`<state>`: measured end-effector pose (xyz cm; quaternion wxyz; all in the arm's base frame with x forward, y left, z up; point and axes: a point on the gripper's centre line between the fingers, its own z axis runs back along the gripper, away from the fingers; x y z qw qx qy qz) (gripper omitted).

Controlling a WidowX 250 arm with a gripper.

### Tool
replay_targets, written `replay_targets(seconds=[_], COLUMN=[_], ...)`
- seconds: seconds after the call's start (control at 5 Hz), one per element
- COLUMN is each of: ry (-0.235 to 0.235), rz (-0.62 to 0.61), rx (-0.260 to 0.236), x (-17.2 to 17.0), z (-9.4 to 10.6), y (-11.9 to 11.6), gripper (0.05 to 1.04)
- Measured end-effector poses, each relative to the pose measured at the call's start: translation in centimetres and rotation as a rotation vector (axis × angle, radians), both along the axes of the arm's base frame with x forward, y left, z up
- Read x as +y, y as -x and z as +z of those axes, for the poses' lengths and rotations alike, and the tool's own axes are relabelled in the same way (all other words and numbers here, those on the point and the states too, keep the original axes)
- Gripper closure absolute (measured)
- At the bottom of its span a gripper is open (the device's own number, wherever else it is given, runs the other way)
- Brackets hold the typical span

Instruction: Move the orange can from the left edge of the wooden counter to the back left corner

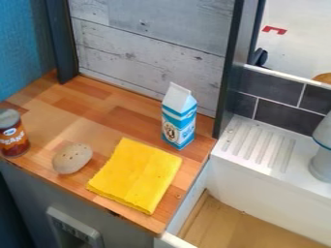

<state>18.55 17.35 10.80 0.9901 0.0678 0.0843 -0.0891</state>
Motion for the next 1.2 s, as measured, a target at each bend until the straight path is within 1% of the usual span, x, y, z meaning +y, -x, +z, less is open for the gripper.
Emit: replay_targets(seconds=[0.2,0.4,0.6,0.8,1.0,1.2], ry=[0.023,0.106,0.105,0.115,0.119,0.094], rz=[0.002,0.076,0.127,0.134,0.125,0.119], rx=[0.020,0.028,0.065,0.084,0.065,0.016], x=[-0.2,1.1,2.2,2.6,2.7,3.4], z=[-0.7,-2.5,-4.0,-5.2,-5.7,-5.8], y=[0.1,-0.4,0.1,-0.2,-0.7,-1.7], gripper=[0.083,0.083,0.083,0.083,0.083,0.083])
